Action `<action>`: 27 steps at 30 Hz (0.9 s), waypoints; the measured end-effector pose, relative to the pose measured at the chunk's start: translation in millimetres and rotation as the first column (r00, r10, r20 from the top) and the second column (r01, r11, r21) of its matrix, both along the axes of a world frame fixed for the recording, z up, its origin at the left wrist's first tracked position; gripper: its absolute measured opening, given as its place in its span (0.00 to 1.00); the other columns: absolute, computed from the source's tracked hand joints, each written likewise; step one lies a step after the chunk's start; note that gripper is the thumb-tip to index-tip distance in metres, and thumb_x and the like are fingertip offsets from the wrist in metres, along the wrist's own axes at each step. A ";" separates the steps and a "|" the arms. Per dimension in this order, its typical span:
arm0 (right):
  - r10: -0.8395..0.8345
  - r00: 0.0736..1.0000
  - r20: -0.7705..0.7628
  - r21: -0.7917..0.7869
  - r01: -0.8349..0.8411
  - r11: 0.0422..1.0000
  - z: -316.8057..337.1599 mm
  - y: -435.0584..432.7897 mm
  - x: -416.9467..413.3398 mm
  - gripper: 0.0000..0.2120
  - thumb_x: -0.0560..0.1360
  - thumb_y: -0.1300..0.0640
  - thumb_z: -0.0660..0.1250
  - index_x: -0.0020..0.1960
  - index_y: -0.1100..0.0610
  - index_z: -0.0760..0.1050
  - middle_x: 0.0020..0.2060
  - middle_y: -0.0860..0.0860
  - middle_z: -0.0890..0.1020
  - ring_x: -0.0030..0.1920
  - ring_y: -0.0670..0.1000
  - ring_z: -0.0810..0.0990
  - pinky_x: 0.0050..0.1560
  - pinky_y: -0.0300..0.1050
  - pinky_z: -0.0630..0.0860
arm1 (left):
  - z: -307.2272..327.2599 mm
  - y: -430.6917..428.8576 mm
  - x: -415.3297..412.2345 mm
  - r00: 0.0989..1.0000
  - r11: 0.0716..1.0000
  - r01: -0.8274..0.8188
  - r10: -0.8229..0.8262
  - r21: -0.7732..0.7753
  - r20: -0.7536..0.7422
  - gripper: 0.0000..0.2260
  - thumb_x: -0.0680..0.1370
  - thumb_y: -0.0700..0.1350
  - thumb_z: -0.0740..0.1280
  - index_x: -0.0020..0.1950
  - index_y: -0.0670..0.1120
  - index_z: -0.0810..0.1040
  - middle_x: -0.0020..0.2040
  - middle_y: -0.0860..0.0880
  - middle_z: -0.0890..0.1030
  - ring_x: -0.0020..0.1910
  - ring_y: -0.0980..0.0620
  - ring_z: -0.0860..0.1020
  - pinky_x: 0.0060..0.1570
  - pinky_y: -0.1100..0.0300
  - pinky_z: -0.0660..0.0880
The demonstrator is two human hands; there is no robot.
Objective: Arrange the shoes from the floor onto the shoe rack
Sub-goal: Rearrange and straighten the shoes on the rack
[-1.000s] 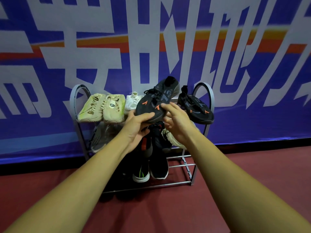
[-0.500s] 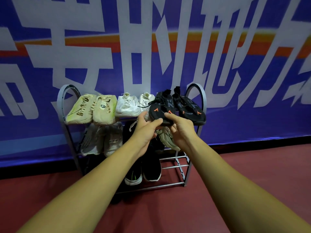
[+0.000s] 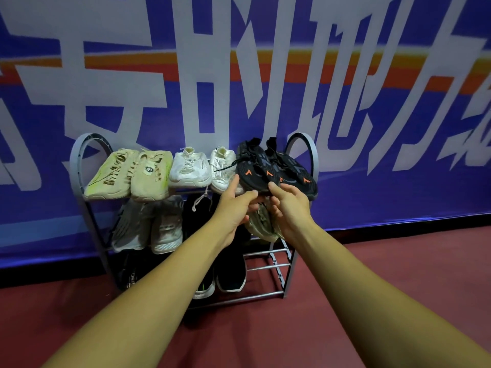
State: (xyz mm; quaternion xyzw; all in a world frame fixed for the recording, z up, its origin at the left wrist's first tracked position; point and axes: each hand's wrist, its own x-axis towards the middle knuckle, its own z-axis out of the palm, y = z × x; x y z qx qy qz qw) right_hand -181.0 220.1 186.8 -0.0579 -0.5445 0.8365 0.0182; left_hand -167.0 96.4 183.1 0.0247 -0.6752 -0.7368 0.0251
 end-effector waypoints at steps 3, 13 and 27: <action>0.006 0.998 -0.065 0.093 0.000 0.996 0.1 6.2 -3.3 0.16 0.79 0.53 0.69 0.65 0.58 0.76 0.49 0.52 0.85 0.40 0.46 0.82 0.38 0.38 0.76 | -0.6 5.4 -4.2 1.000 0.998 0.020 -0.019 -0.060 0.014 0.32 0.78 0.45 0.65 0.77 0.65 0.56 0.50 0.51 0.86 0.44 0.56 0.80 0.40 0.60 0.69; 0.050 0.994 -0.101 0.212 -0.028 0.977 -0.8 6.6 -13.8 0.05 0.78 0.57 0.70 0.51 0.49 0.75 0.38 0.47 0.80 0.32 0.41 0.75 0.36 0.35 0.70 | 4.3 -4.1 -9.6 1.000 0.982 0.004 -0.001 -0.191 0.019 0.27 0.78 0.42 0.62 0.67 0.71 0.61 0.46 0.49 0.86 0.39 0.55 0.79 0.36 0.61 0.68; -0.132 0.991 -0.032 0.169 0.136 0.976 -4.6 -13.9 -15.8 0.26 0.68 0.46 0.71 0.64 0.53 0.74 0.54 0.54 0.84 0.53 0.53 0.83 0.58 0.53 0.78 | 8.5 -10.2 -13.3 0.998 0.973 -0.058 0.053 -0.224 -0.025 0.28 0.77 0.42 0.67 0.76 0.58 0.64 0.57 0.45 0.81 0.48 0.54 0.77 0.39 0.62 0.69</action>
